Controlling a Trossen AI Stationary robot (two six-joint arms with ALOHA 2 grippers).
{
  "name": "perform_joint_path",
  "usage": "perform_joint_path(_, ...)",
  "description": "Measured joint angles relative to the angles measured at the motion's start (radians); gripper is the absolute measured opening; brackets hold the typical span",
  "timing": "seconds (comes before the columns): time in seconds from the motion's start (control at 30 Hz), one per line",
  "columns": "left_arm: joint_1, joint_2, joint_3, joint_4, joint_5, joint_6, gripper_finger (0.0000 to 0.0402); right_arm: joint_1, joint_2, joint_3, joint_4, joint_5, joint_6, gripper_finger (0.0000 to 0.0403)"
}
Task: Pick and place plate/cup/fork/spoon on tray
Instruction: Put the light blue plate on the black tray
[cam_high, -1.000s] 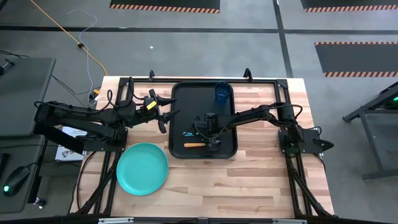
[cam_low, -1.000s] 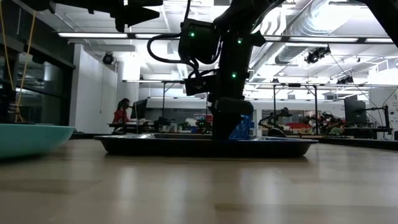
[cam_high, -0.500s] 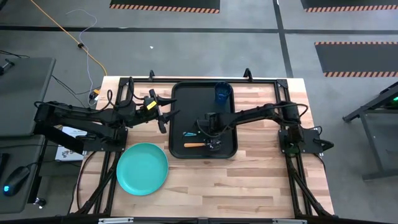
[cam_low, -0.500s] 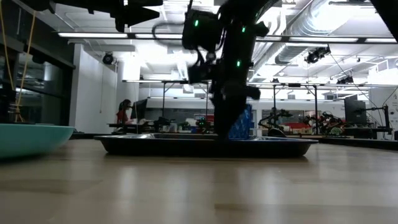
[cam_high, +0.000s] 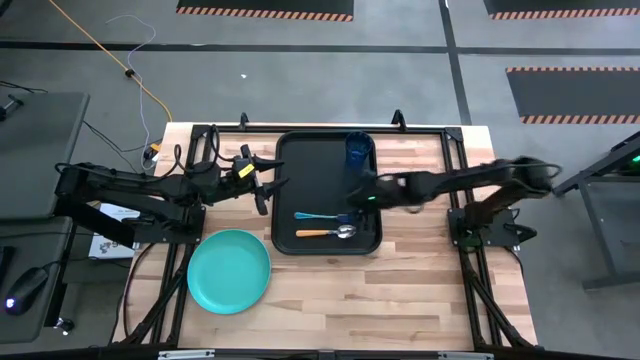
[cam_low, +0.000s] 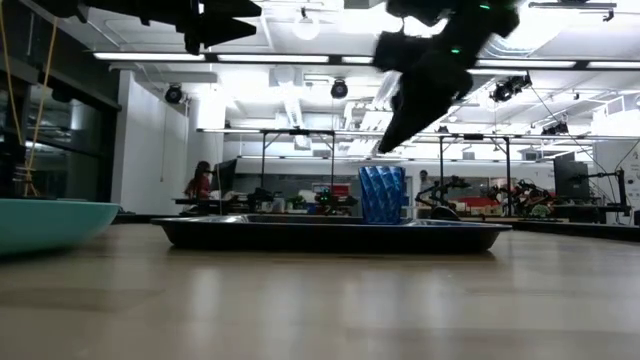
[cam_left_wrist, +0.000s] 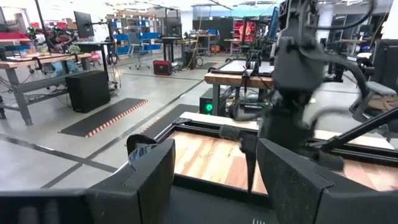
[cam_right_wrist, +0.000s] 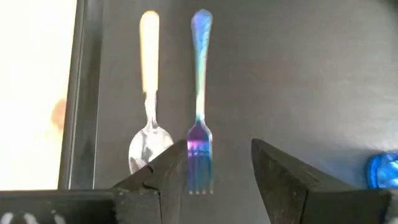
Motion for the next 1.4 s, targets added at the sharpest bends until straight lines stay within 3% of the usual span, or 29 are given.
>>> perform_joint_path(0.2, 0.003, 0.000, 0.000, 0.049, 0.000, 0.001, 0.0216, -0.018, -0.287, -0.289, 0.469, 0.000, 0.039, 0.0170)
perform_joint_path(0.33, 0.007, 0.000, 0.000, 0.047, -0.007, 0.015, 0.0216, -0.019, -0.410, -0.398, 0.726, 0.000, 0.001, 0.0170)
perform_joint_path(0.43, 0.008, 0.002, 0.000, 0.045, -0.008, 0.016, 0.0216, -0.018, -0.462, -0.437, 0.820, 0.000, -0.009, 0.0170)
perform_joint_path(1.4, 0.007, 0.006, 0.000, 0.027, -0.008, 0.009, 0.0216, -0.015, -0.476, -0.454, 0.835, -0.008, 0.011, 0.0170)
